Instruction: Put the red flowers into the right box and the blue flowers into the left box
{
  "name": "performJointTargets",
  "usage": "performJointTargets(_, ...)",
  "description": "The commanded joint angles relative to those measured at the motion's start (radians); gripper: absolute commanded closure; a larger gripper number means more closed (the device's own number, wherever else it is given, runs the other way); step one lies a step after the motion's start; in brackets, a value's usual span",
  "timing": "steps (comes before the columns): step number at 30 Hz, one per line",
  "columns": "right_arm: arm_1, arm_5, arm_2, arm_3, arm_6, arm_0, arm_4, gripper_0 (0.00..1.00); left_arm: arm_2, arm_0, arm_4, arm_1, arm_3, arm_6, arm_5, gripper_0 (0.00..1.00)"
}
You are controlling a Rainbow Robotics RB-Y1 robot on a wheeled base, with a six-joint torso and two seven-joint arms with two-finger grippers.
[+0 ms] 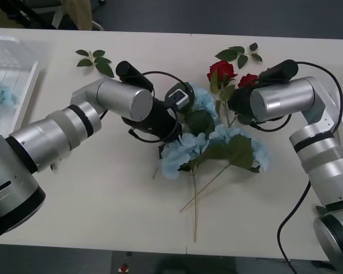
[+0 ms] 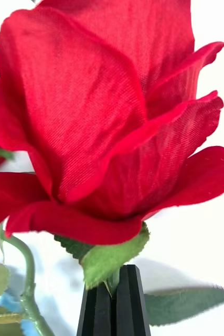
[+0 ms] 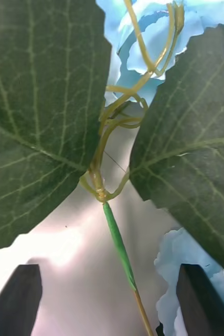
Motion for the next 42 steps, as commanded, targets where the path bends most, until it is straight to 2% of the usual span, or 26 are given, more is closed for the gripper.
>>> performJointTargets(1,-0.059,0.060,0.010,-0.114,0.017,-0.026,-0.054,1.00,-0.002,-0.046,-0.014,-0.023,-0.009,0.041,-0.003,0.40)
performJointTargets(6,-0.121,0.149,0.008,-0.211,0.048,-0.025,-0.129,1.00,-0.009,-0.046,-0.024,-0.030,-0.009,0.039,-0.005,0.56)
performJointTargets(11,-0.173,0.198,0.005,-0.282,0.066,-0.023,-0.202,1.00,-0.030,-0.051,-0.030,-0.028,-0.009,0.044,-0.011,0.58)
performJointTargets(15,-0.184,0.241,-0.050,-0.320,0.077,-0.023,-0.262,1.00,-0.030,-0.051,-0.033,-0.028,-0.009,0.044,-0.011,0.66)
performJointTargets(19,-0.184,0.274,-0.099,-0.341,0.094,-0.023,-0.302,1.00,-0.032,-0.051,-0.036,-0.028,-0.011,0.044,-0.012,0.68)
performJointTargets(22,-0.185,0.305,-0.122,-0.361,0.106,-0.023,-0.313,1.00,-0.030,-0.051,-0.036,-0.028,-0.009,0.044,-0.011,0.80)
performJointTargets(24,-0.185,0.331,-0.139,-0.381,0.118,-0.023,-0.319,1.00,-0.030,-0.049,-0.037,-0.030,-0.009,0.044,-0.011,0.98)
performJointTargets(25,-0.185,0.345,-0.143,-0.394,0.123,-0.023,-0.322,1.00,-0.030,-0.051,-0.039,-0.030,-0.009,0.044,-0.011,1.00)
performJointTargets(32,-0.184,0.386,-0.166,-0.498,0.170,0.014,-0.340,1.00,-0.030,-0.056,-0.053,-0.007,-0.011,0.044,-0.011,1.00)
performJointTargets(37,-0.168,0.302,-0.116,-0.550,0.359,0.090,-0.285,1.00,-0.019,-0.060,-0.037,0.124,-0.087,0.042,-0.011,1.00)
performJointTargets(42,-0.174,0.244,-0.039,-0.535,0.380,0.132,-0.176,1.00,0.022,-0.063,-0.028,0.305,-0.224,0.044,0.038,1.00)
